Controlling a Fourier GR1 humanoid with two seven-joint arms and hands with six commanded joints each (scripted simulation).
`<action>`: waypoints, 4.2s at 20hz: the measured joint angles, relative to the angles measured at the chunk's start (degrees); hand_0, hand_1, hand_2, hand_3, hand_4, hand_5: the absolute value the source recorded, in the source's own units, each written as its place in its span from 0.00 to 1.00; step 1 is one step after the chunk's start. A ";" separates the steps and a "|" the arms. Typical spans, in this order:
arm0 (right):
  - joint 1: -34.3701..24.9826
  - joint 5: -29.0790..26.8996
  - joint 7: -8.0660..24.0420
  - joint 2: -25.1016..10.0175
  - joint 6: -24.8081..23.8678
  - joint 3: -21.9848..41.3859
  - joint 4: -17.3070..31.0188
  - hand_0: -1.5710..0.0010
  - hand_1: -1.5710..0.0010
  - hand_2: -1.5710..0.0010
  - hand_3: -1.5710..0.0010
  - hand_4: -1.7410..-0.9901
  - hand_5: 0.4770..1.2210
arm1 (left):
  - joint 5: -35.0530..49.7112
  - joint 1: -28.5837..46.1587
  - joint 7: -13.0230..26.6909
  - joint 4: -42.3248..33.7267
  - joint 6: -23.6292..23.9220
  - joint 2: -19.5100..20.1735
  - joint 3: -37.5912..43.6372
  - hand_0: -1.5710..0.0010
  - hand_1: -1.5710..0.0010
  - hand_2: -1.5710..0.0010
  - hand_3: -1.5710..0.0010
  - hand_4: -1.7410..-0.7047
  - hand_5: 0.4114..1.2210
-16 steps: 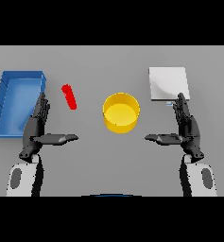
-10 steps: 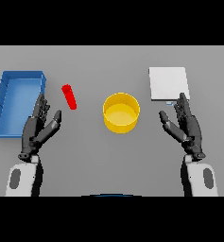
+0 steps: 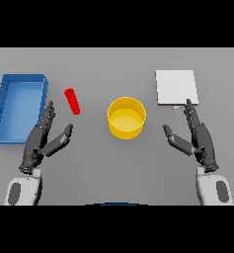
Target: Pick up the red beaker and tilt it to pour out 1 green nut into yellow bowl. Pick up the yellow bowl and place it on the metallic measuring scale.
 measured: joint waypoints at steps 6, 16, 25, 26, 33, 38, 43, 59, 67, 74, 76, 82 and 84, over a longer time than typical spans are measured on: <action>-0.74 -1.12 -1.56 -0.54 1.36 -0.26 -0.03 1.00 1.00 1.00 1.00 0.60 0.20 | -0.88 -5.01 1.21 6.30 1.17 -0.50 1.27 1.00 1.00 1.00 1.00 0.52 0.31; -0.70 -1.19 -1.04 -0.96 1.23 -1.04 0.61 1.00 1.00 1.00 1.00 0.58 0.21 | -1.89 -21.60 -5.42 28.42 4.07 -1.18 6.42 1.00 1.00 1.00 1.00 0.49 0.28; -1.53 -0.73 -0.32 -1.21 0.60 -1.36 0.71 1.00 1.00 1.00 1.00 0.59 0.23 | -3.69 -30.82 -9.61 41.38 6.11 -1.38 8.32 1.00 1.00 1.00 1.00 0.44 0.34; -2.05 -0.10 -0.11 -0.90 0.34 -1.03 1.47 1.00 1.00 1.00 1.00 0.59 0.23 | -3.72 -31.78 -10.57 42.81 6.63 -1.84 8.61 1.00 1.00 1.00 1.00 0.42 0.35; -1.75 -0.08 0.12 -0.40 -0.01 -1.05 1.75 1.00 1.00 1.00 1.00 0.60 0.23 | -1.03 -34.90 -15.78 48.61 8.63 -3.76 12.40 0.40 0.41 0.42 0.47 0.31 0.66; -0.75 -0.46 -0.65 -0.58 0.30 -1.06 0.61 1.00 1.00 1.00 1.00 0.60 0.23 | -1.23 -36.55 -17.85 50.75 10.74 -4.10 12.13 0.13 0.14 0.14 0.25 0.12 0.89; -0.84 -0.43 -1.48 -1.07 0.25 -1.41 0.55 1.00 1.00 1.00 1.00 0.60 0.23 | -1.63 -36.92 -17.66 51.06 10.34 -3.44 10.40 0.04 0.04 0.04 0.08 0.21 0.96; -0.27 1.21 -1.07 -0.42 0.16 0.12 0.22 1.00 1.00 1.00 1.00 0.62 0.27 | -13.76 -36.75 -3.64 33.63 8.58 0.96 0.99 0.00 0.00 0.00 0.01 0.12 0.90; -0.40 1.20 -0.32 -0.09 -0.17 -0.07 0.49 1.00 1.00 1.00 1.00 0.61 0.29 | -28.94 -43.72 3.72 33.88 2.72 7.37 -10.59 0.00 0.00 0.00 0.00 0.02 0.91; 0.12 1.78 0.02 0.13 -0.46 0.33 -0.12 1.00 1.00 1.00 1.00 0.60 0.28 | -39.61 -51.11 4.83 37.30 -9.94 11.18 -21.72 0.00 0.00 0.00 0.00 0.10 0.98; -0.04 0.27 0.39 0.05 0.03 -0.45 -0.28 1.00 1.00 1.00 1.00 0.62 0.26 | -42.10 -53.99 4.68 38.40 -13.74 11.60 -24.21 0.00 0.00 0.00 0.06 0.11 0.99; -0.01 -1.76 1.46 1.57 0.23 -0.84 -0.23 1.00 1.00 1.00 1.00 0.58 0.19 | -49.67 -61.45 4.90 42.46 -22.48 11.66 -32.32 0.00 0.00 0.00 0.19 0.04 1.00; -0.02 -2.50 2.02 1.82 0.34 -1.15 -0.13 1.00 1.00 1.00 1.00 0.59 0.17 | -51.60 -63.15 4.06 44.37 -23.23 11.22 -34.36 0.00 0.00 0.00 0.23 0.03 1.00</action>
